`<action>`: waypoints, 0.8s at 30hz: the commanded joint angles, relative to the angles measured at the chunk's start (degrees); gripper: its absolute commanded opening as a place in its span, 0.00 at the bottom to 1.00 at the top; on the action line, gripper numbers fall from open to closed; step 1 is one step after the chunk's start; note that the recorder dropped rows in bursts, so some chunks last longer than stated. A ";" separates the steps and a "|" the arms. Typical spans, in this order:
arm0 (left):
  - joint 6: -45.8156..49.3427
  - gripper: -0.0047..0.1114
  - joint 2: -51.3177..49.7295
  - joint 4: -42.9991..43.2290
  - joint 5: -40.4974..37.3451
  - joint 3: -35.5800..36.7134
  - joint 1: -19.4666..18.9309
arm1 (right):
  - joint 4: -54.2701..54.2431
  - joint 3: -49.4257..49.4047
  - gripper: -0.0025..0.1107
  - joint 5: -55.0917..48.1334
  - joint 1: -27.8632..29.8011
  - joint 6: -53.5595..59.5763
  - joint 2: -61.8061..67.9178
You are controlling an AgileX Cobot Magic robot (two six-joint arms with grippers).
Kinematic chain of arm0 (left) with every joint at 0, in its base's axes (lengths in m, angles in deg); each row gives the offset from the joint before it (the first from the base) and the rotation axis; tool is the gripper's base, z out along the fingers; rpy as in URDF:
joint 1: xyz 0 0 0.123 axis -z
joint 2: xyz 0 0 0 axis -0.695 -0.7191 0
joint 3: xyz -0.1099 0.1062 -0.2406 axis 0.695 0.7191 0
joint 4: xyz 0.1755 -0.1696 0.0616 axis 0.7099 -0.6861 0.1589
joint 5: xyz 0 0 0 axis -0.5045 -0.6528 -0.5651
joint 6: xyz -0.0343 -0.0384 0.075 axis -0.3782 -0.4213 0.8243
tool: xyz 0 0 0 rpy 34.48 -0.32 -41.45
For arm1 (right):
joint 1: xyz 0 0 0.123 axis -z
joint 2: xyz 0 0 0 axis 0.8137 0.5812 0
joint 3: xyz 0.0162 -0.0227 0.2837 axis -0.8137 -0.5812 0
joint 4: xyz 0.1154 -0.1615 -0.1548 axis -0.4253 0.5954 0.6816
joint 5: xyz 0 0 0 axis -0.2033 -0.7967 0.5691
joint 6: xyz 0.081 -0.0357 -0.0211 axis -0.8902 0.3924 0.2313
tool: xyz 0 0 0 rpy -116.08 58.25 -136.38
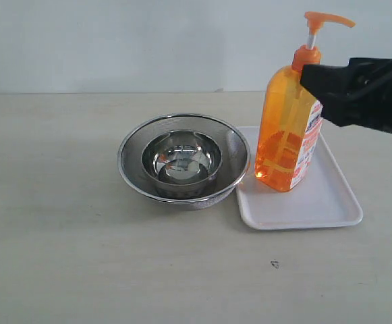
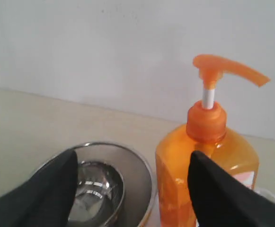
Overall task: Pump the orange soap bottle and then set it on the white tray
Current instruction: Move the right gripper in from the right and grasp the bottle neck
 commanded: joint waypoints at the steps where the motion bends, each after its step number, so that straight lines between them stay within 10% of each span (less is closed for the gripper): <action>1: 0.45 0.08 0.18 -0.10 0.17 -0.03 -0.11 | -18.64 0.32 0.56 9.55 0.13 18.38 7.98; 15: 0.45 0.08 0.18 -0.10 0.44 -0.03 -0.11 | -26.74 0.32 0.56 39.00 0.13 30.95 27.62; 24: 0.45 0.08 0.18 -0.10 0.44 -0.03 -0.11 | -26.89 5.93 0.56 37.61 0.13 29.28 33.48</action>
